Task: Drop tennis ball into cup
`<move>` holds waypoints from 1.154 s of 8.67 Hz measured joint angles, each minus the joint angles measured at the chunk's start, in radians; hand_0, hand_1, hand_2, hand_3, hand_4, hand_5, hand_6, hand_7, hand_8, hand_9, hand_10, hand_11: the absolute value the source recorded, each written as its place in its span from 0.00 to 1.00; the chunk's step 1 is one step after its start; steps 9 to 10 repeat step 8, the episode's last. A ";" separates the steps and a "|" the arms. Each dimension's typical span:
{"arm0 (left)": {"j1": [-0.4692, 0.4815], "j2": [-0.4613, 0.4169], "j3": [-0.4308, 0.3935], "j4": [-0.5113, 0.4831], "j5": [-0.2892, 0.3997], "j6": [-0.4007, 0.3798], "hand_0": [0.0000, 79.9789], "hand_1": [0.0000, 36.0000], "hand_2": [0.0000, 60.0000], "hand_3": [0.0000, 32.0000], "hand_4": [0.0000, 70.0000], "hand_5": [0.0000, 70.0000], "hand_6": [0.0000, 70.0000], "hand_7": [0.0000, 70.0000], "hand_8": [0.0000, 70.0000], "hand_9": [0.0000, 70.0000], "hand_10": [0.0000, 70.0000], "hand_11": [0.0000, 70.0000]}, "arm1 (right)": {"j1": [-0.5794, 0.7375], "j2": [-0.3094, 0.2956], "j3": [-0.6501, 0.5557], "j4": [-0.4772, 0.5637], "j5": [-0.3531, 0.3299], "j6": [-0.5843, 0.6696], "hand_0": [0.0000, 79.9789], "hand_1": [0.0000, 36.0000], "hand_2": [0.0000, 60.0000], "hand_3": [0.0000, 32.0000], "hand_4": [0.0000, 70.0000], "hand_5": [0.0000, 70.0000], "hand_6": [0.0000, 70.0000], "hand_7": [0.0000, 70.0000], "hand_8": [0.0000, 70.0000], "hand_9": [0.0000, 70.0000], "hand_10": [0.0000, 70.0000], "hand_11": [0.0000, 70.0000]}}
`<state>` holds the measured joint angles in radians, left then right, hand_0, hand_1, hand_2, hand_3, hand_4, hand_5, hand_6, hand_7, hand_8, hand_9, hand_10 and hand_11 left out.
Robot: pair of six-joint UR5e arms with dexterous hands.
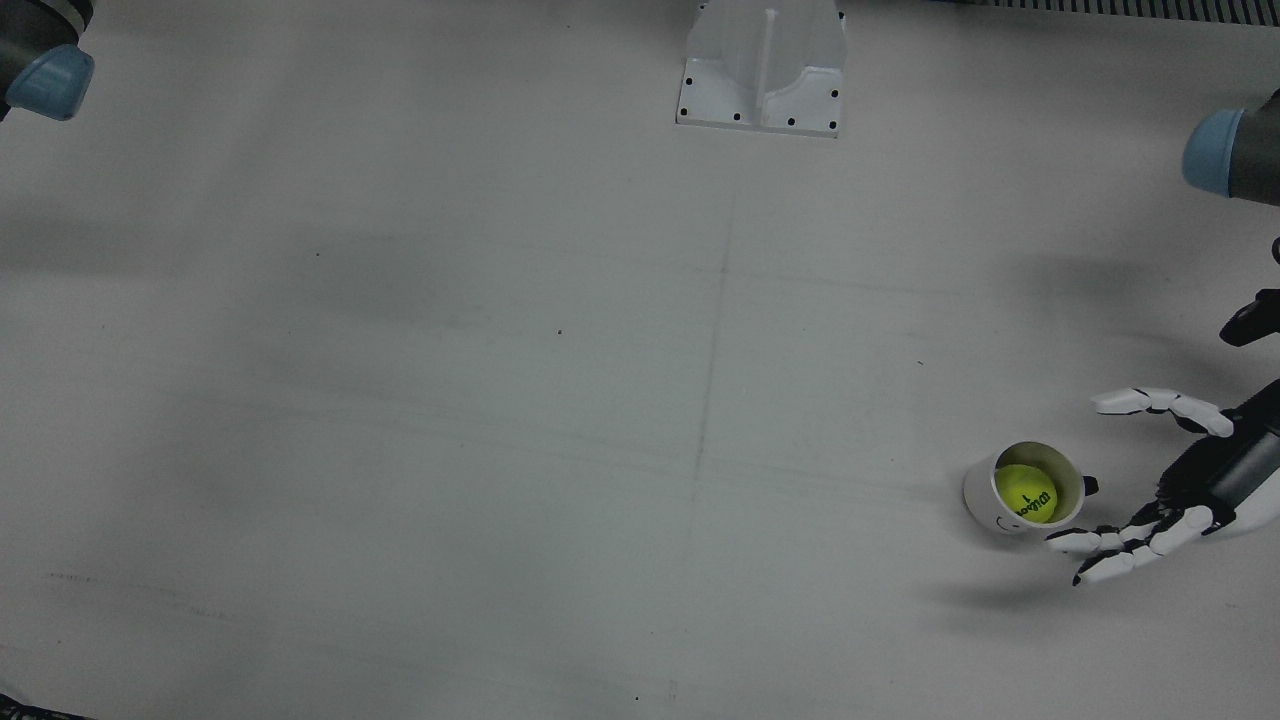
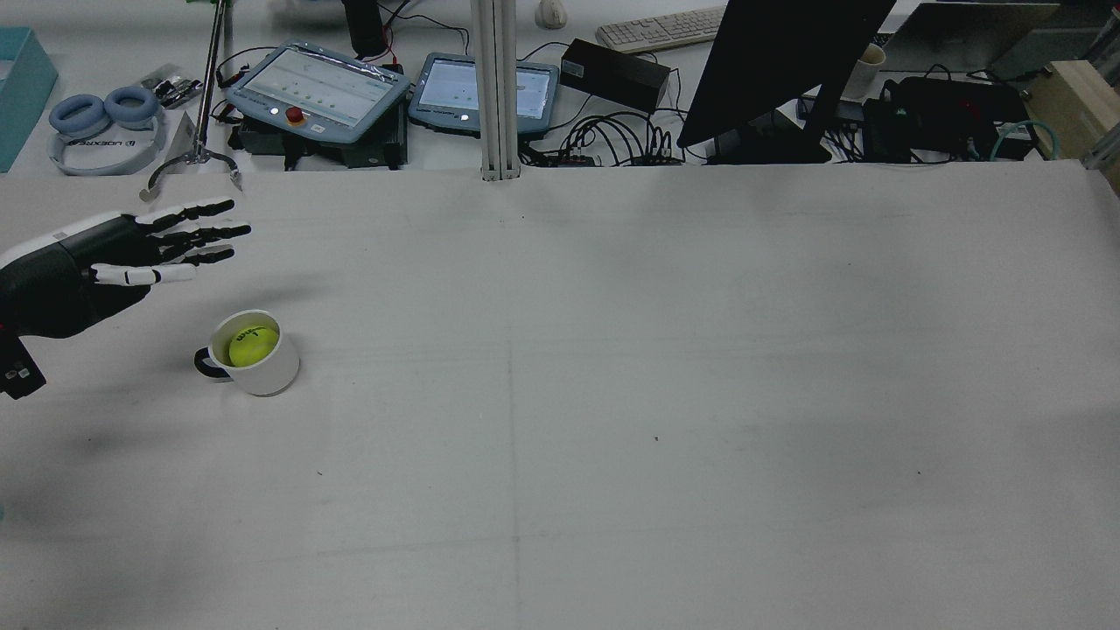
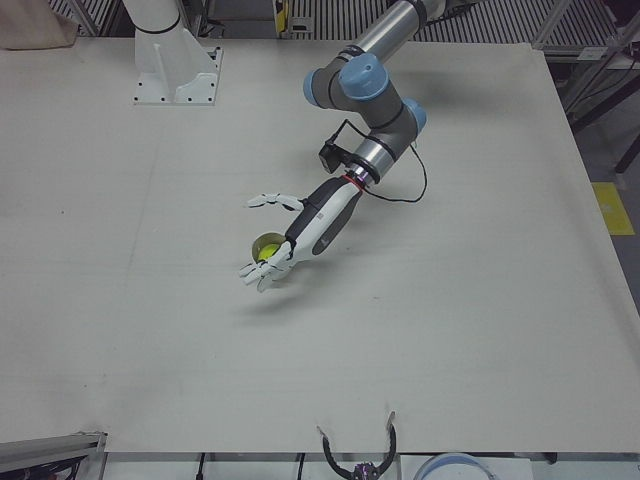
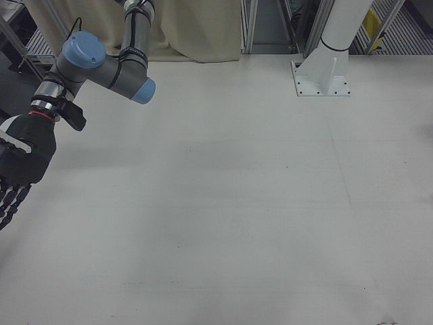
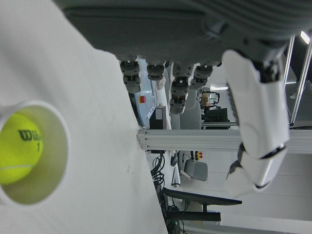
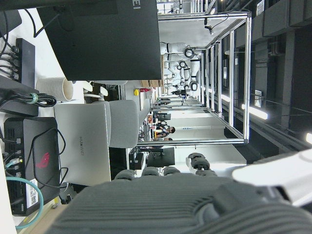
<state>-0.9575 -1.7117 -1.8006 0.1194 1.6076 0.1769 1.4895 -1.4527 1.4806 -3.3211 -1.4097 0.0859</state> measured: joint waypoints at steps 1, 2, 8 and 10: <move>-0.080 0.016 -0.012 -0.006 0.021 -0.012 0.59 0.44 0.48 0.00 0.16 0.16 0.49 0.15 0.15 0.09 0.14 0.23 | 0.000 0.000 0.000 0.000 0.000 0.000 0.00 0.00 0.00 0.00 0.00 0.00 0.00 0.00 0.00 0.00 0.00 0.00; -0.161 0.044 -0.018 -0.026 0.046 -0.016 0.59 0.46 0.48 0.00 0.19 0.15 0.43 0.17 0.14 0.10 0.15 0.24 | 0.000 0.000 0.001 0.000 0.000 0.000 0.00 0.00 0.00 0.00 0.00 0.00 0.00 0.00 0.00 0.00 0.00 0.00; -0.518 0.213 -0.012 -0.149 0.095 0.008 0.59 0.46 0.44 0.00 0.18 0.14 0.39 0.16 0.13 0.10 0.13 0.21 | 0.000 0.000 0.001 0.000 0.000 0.000 0.00 0.00 0.00 0.00 0.00 0.00 0.00 0.00 0.00 0.00 0.00 0.00; -0.518 0.213 -0.012 -0.149 0.095 0.008 0.59 0.46 0.44 0.00 0.18 0.14 0.39 0.16 0.13 0.10 0.13 0.21 | 0.000 0.000 0.001 0.000 0.000 0.000 0.00 0.00 0.00 0.00 0.00 0.00 0.00 0.00 0.00 0.00 0.00 0.00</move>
